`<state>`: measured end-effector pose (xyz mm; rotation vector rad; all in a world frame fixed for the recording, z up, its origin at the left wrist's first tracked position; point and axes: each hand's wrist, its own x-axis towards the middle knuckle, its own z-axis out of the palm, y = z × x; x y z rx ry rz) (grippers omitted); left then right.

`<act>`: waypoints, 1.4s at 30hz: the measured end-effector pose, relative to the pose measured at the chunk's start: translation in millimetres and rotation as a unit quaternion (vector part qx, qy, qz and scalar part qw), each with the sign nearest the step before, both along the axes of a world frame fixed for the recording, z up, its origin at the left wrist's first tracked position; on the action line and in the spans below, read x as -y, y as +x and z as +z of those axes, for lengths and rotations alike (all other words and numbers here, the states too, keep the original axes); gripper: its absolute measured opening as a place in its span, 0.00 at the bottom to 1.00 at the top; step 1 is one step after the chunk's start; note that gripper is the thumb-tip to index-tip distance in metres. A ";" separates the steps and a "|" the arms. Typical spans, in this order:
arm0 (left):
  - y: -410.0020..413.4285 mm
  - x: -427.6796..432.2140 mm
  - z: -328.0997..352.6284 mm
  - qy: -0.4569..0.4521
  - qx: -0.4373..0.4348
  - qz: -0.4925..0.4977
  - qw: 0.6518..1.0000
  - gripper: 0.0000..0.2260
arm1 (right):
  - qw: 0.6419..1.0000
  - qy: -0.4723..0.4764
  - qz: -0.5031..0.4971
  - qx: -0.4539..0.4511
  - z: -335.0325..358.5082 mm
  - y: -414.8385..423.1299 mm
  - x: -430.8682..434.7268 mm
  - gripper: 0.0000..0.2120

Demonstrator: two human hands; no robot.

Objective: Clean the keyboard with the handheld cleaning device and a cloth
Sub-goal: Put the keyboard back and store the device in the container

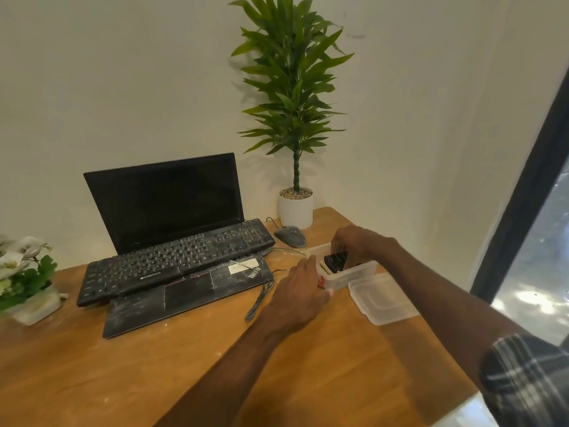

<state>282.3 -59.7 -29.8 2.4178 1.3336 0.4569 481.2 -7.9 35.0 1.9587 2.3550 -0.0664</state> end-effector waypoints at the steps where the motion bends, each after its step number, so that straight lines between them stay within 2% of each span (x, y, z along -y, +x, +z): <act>1: -0.2 -0.9 0.2 -0.003 -0.001 0.002 1.000 0.37 | 1.000 0.000 -0.005 -0.010 -3.2 -0.4 -2.6 0.25; 5: -1.2 -1.4 -1.8 -0.007 -0.005 0.013 1.000 0.38 | 0.997 0.010 -0.016 -0.076 1.1 6.8 7.4 0.23; 7: -0.2 2.3 -3.7 0.002 0.014 0.041 0.999 0.36 | 0.982 0.066 -0.052 -0.170 4.5 17.7 25.5 0.21; 9: 2.4 6.5 -8.6 0.039 0.042 0.103 0.993 0.30 | 0.960 0.138 -0.105 -0.220 1.2 34.6 44.8 0.16; 12: 9.8 16.3 -15.4 0.060 0.056 0.165 0.983 0.14 | 0.940 0.160 -0.235 -0.188 -13.6 63.9 77.2 0.12; 15: 25.7 33.1 -15.5 -0.061 0.098 0.114 0.987 0.10 | 0.938 0.056 -0.318 -0.125 -32.5 82.3 106.9 0.17; 18: 46.7 42.7 -10.0 -0.128 0.129 0.074 0.981 0.10 | 0.942 0.033 -0.310 -0.125 -45.4 80.2 122.6 0.19; 21: 56.9 46.4 -3.1 -0.173 0.153 0.108 0.967 0.06 | 0.930 0.058 -0.327 -0.156 -42.9 80.6 133.3 0.21; 23: 51.4 47.2 2.4 -0.241 0.206 0.125 0.940 0.07 | 0.922 0.071 -0.334 -0.185 -36.7 88.3 136.6 0.24; 25: 41.0 50.3 14.3 -0.291 0.254 0.124 0.914 0.09 | 0.914 0.101 -0.323 -0.222 -25.4 95.4 139.6 0.21; 29: 20.9 50.0 46.1 -0.249 0.288 0.112 0.918 0.05 | 0.894 0.197 -0.281 -0.289 5.1 95.4 137.1 0.04; 32: 8.2 43.8 67.7 -0.185 0.349 0.115 0.912 0.03 | 0.884 0.251 -0.245 -0.310 28.0 83.4 130.3 0.04; 34: 1.9 36.5 79.3 -0.161 0.391 0.120 0.898 0.03 | 0.866 0.281 -0.207 -0.358 41.2 72.0 128.7 0.03; 36: -3.3 27.1 88.3 -0.167 0.437 0.131 0.874 0.05 | 0.839 0.273 -0.171 -0.438 49.1 61.8 126.2 0.02; 38: -7.2 17.4 92.5 -0.183 0.477 0.146 0.847 0.07 | 0.805 0.238 -0.169 -0.517 49.5 56.7 118.2 0.05; 40: -8.9 6.2 90.3 -0.166 0.470 0.176 0.849 0.07 | 0.772 0.193 -0.182 -0.577 47.5 52.6 108.0 0.10; 42: -8.8 -3.8 83.8 -0.151 0.443 0.206 0.859 0.03 | 0.757 0.166 -0.185 -0.605 42.6 49.0 97.9 0.08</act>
